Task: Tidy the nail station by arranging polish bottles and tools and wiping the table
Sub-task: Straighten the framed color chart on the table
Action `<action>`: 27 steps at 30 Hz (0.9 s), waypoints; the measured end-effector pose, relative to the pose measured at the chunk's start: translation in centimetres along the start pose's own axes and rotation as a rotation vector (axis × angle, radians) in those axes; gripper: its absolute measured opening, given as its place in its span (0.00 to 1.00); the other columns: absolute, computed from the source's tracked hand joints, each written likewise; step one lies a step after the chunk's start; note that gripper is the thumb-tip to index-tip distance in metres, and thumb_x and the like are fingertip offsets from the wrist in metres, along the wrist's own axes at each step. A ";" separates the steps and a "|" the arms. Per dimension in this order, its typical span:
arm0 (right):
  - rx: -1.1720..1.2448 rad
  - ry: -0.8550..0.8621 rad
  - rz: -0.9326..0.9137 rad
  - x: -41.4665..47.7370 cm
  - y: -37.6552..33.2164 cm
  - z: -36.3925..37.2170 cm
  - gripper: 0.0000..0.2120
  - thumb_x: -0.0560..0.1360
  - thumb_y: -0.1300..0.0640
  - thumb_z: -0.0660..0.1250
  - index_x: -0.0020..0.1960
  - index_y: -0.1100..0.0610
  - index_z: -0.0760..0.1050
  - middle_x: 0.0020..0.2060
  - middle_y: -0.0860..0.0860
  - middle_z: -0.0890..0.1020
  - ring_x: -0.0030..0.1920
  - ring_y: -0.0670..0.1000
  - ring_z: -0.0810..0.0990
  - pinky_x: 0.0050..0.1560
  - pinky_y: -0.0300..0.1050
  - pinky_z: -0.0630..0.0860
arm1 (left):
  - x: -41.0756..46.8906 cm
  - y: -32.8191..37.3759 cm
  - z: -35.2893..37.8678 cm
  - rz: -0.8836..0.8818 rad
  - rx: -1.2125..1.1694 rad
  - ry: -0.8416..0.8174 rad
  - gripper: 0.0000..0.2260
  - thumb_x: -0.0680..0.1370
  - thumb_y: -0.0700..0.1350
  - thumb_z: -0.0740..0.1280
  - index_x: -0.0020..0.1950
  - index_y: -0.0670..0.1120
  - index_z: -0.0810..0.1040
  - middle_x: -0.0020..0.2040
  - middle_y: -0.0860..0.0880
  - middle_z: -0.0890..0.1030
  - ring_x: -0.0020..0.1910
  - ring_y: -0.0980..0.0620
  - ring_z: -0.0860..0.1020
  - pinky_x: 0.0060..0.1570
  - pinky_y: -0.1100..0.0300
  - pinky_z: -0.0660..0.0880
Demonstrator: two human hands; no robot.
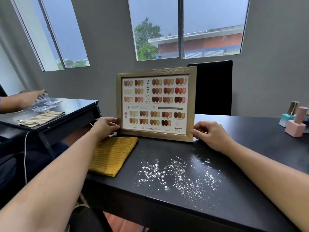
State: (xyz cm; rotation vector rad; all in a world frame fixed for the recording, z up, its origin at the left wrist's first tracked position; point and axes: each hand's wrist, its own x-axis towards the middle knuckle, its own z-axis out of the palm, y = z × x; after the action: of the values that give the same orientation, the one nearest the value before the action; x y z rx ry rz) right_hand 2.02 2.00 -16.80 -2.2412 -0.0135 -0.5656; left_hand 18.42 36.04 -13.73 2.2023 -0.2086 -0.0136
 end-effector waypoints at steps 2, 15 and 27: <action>-0.004 -0.003 -0.002 -0.1 -0.1 0.1 0.04 0.72 0.55 0.71 0.40 0.55 0.79 0.36 0.56 0.83 0.33 0.46 0.74 0.38 0.36 0.72 | -0.2 -0.1 -0.4 -0.002 -0.018 -0.009 0.17 0.75 0.38 0.68 0.63 0.45 0.76 0.49 0.46 0.82 0.49 0.49 0.79 0.56 0.51 0.76; 0.296 -0.032 0.177 -0.1 -0.1 -0.5 0.04 0.69 0.57 0.75 0.43 0.54 0.83 0.38 0.52 0.85 0.37 0.46 0.79 0.45 0.41 0.75 | -0.7 -0.4 -1.1 0.070 -0.075 -0.078 0.13 0.75 0.38 0.67 0.58 0.49 0.77 0.50 0.47 0.82 0.50 0.48 0.79 0.54 0.49 0.76; 0.266 -0.080 0.198 -0.2 -0.7 -0.1 0.02 0.68 0.58 0.75 0.41 0.54 0.83 0.39 0.53 0.86 0.40 0.46 0.82 0.47 0.38 0.77 | -0.3 -1.5 -1.4 0.131 -0.128 -0.073 0.12 0.76 0.40 0.67 0.58 0.51 0.77 0.48 0.49 0.83 0.48 0.51 0.80 0.45 0.57 0.76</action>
State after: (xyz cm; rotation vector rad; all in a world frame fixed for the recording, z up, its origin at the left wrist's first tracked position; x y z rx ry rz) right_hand 1.70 2.43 -16.37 -1.9774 0.0868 -0.3450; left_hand 18.49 38.12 -14.11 2.0586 -0.3825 -0.0332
